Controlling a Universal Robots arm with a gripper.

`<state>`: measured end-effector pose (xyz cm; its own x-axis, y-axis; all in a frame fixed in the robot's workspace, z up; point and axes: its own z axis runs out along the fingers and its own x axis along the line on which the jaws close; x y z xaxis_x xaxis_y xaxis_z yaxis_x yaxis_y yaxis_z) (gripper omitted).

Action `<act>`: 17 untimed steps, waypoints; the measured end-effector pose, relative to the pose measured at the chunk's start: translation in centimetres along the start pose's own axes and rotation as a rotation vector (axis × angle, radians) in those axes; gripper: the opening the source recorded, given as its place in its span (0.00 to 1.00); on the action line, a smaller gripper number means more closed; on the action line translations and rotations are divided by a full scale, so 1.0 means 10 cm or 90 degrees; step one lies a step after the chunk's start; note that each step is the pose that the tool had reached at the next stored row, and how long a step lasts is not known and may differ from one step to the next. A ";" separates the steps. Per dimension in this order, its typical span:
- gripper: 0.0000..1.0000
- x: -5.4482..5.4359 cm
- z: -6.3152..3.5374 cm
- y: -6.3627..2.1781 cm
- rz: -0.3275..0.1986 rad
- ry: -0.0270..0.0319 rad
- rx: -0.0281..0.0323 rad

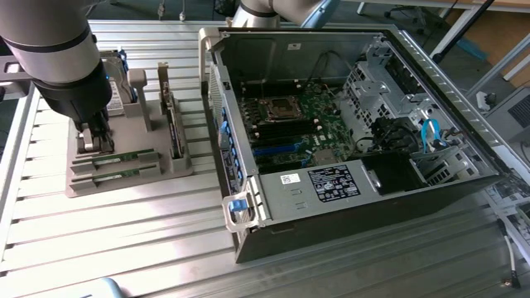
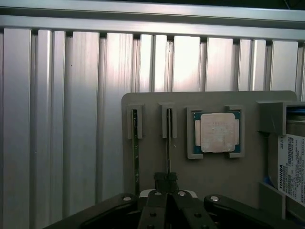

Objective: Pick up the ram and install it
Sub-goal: 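Pick up the ram and move it above insertion slot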

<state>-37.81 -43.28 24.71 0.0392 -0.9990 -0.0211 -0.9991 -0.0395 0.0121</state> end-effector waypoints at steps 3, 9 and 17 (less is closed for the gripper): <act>0.11 0.05 -0.001 0.002 0.000 0.0000 0.0000; 0.11 0.18 -0.003 0.007 0.000 0.0000 0.0000; 0.11 0.31 -0.006 0.012 0.000 0.0000 0.0000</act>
<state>-37.81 -46.39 24.71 0.0392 -0.9990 -0.0211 -0.9991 -0.0395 0.0121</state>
